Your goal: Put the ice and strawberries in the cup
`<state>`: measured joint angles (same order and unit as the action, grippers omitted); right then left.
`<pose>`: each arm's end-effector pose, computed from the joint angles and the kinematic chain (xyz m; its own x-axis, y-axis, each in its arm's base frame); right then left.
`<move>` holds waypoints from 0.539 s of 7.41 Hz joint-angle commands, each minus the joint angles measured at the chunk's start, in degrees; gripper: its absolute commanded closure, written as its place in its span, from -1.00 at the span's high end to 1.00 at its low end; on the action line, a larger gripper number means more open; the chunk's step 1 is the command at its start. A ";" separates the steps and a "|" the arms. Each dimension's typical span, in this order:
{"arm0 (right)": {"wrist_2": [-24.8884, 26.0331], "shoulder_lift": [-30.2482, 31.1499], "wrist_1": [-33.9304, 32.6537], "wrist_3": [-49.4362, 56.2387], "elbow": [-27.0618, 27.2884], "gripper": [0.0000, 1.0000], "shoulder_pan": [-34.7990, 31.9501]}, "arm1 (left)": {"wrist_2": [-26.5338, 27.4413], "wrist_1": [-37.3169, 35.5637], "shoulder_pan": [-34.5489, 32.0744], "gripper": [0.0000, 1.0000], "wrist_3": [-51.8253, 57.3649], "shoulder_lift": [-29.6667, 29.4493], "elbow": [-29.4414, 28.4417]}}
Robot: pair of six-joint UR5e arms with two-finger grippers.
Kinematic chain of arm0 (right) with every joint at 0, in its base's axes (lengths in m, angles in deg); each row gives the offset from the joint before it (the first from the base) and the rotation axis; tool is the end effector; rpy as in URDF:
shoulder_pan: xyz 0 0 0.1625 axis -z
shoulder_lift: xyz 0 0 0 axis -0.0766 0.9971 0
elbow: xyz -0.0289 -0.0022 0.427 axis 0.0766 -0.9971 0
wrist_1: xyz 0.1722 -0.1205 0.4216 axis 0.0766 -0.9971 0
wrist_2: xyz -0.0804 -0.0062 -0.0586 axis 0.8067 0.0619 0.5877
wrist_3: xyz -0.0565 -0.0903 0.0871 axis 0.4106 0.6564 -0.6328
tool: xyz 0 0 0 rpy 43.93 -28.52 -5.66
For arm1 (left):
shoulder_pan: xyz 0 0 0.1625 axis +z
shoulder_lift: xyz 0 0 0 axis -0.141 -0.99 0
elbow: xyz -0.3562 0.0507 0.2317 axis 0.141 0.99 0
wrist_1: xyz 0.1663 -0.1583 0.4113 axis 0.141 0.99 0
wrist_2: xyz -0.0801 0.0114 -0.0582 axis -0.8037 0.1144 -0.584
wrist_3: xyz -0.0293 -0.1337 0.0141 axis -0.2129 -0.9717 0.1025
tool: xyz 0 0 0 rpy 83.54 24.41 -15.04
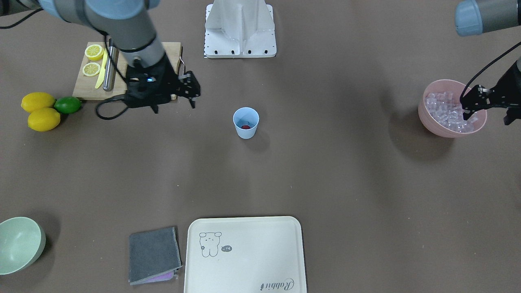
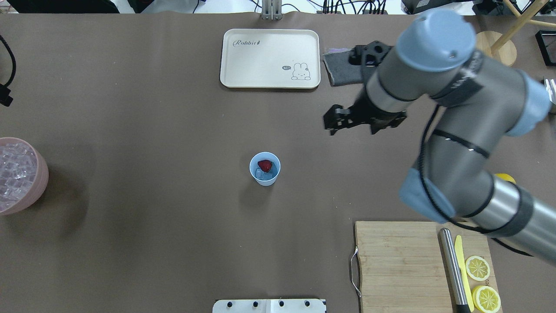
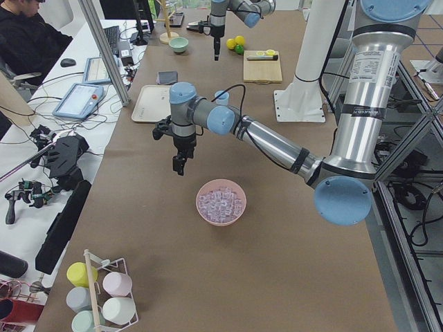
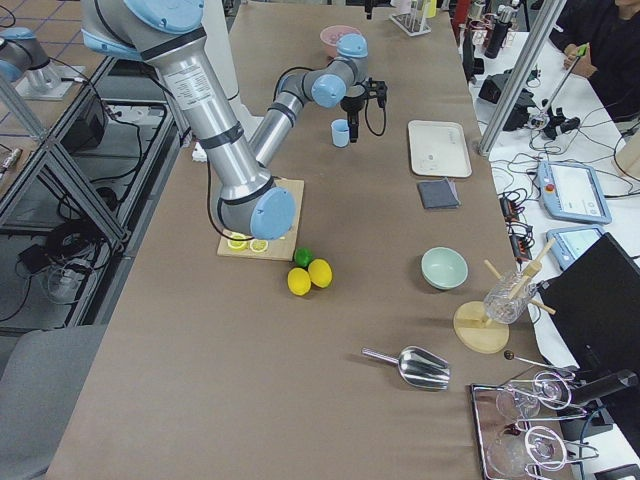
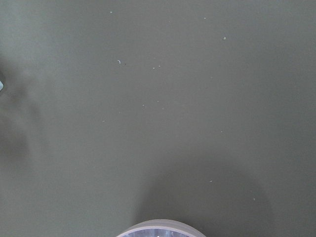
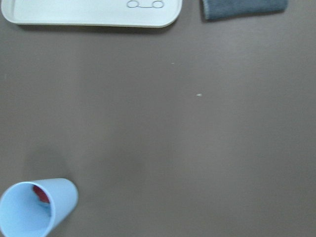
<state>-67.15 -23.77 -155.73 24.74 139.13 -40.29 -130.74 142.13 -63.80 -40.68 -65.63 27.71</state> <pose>-0.4028 -0.4932 0.2063 0.6456 -0.0882 0.7586 -0.0056 0.9927 0.1202 0.1302 -0.5833 0.4496 0.7776 0.2544 -0.5749 -0.1442 0.9623 0.2308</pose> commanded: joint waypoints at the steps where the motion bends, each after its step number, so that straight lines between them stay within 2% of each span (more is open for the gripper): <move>1: -9.56 12.75 -1.53 23.32 2.99 1.00 -14.04 | -4.80 -0.14 -5.68 0.93 8.31 0.24 -4.31; 2: -13.80 17.33 -1.61 38.50 0.03 1.00 -22.90 | -5.79 0.04 -8.49 0.93 13.32 2.33 -6.34; 4: -14.55 24.20 -2.49 58.78 -5.33 1.00 -34.80 | -5.89 0.30 -13.15 0.93 19.42 3.93 -9.77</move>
<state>-80.56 -3.85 -157.78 70.14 137.10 -67.19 -136.27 142.32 -73.95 -24.92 -62.61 20.21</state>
